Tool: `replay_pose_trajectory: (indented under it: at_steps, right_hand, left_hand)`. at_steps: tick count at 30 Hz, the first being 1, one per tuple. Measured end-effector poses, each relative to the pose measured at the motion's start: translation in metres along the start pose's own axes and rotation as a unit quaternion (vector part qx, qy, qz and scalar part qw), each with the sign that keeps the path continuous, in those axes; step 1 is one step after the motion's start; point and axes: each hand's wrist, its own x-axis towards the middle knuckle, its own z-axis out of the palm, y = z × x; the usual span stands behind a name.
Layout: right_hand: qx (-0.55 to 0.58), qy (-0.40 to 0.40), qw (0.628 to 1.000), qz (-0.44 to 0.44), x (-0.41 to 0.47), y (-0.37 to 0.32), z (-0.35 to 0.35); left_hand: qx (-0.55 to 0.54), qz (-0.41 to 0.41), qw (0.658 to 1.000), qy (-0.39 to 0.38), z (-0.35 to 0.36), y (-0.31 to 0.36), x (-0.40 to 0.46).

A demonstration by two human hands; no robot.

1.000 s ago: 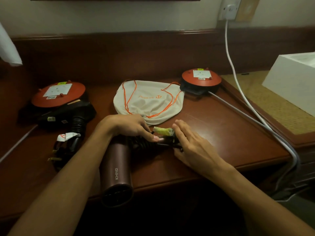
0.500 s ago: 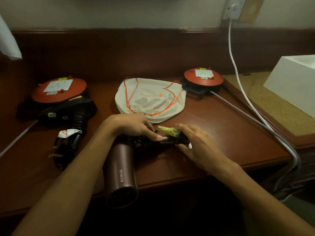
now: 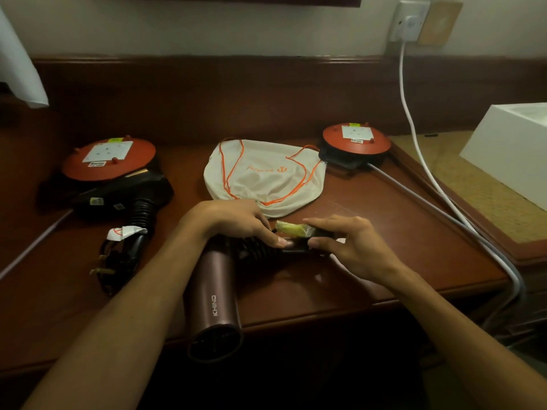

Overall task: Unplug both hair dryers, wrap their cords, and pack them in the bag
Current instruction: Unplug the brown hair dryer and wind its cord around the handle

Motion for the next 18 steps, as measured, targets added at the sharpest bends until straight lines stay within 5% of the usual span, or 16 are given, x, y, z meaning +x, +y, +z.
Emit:
replay_pose_trajectory:
  at_steps: [12,18]
  right_hand:
    - [0.078,0.119,0.989,-0.029,-0.001,-0.003,0.016]
    - [0.102,0.079,0.992,0.005,-0.005,-0.001,0.013]
  left_hand:
    - [0.010,-0.018,1.000,-0.017,-0.002,0.001,0.005]
    - [0.014,-0.017,1.000,-0.019,-0.003,0.001,0.005]
